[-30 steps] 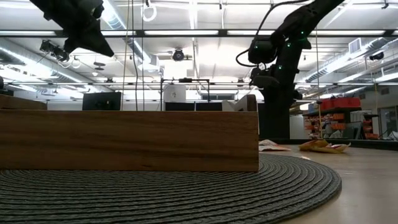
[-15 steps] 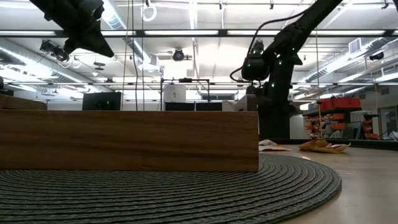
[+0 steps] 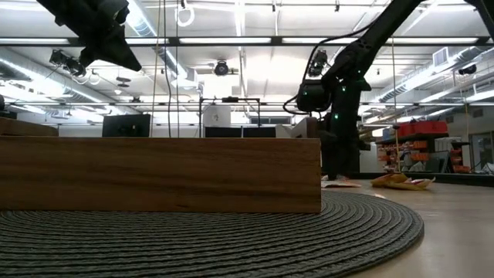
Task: Pick & Place Tea
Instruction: Put the yellow tea bag into the left section of the wooden organizer
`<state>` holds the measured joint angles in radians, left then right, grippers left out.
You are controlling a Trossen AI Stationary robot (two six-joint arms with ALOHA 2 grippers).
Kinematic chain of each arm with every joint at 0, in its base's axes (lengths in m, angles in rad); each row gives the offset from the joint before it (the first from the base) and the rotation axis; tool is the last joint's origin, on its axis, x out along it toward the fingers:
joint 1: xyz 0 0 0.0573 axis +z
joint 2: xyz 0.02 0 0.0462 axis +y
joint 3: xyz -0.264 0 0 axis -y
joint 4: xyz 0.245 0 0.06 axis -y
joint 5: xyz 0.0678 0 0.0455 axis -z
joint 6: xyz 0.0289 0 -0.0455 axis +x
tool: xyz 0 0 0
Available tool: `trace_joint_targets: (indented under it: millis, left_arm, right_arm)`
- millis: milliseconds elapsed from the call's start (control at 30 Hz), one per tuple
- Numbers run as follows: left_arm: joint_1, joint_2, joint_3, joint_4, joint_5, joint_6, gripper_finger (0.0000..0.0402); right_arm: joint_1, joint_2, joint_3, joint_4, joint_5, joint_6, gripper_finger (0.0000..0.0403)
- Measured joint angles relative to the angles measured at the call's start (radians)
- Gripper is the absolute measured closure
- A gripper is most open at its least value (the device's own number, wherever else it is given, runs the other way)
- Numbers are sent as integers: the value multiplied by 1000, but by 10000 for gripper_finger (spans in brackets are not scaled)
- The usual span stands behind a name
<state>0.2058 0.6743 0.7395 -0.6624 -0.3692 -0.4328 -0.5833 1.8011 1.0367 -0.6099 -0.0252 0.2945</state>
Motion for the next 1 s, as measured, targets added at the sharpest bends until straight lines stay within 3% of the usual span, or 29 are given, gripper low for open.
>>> trace_joint_targets:
  millis: [133, 333, 467, 700, 833, 1000]
  left_arm:
    - [0, 0, 0, 0, 0, -1, 385]
    - [0, 0, 0, 1, 0, -1, 385]
    - [0, 0, 0, 31, 1, 22, 385]
    - [-21, 0, 0, 319, 165, 397, 385]
    - [-31, 33, 1, 464, 174, 610, 385]
    - [-31, 124, 1, 583, 176, 698, 385]
  right_arm:
    - [0, -8, 0, 5, -16, -19, 387]
    - [21, -83, -4, 7, -37, 2, 396]
    - [38, -157, -4, 33, -175, 17, 398]
    - [84, -267, -4, 232, -450, 171, 401]
    - [120, -285, -3, 441, -565, 316, 402]
    - [170, -285, -3, 587, -624, 441, 402]
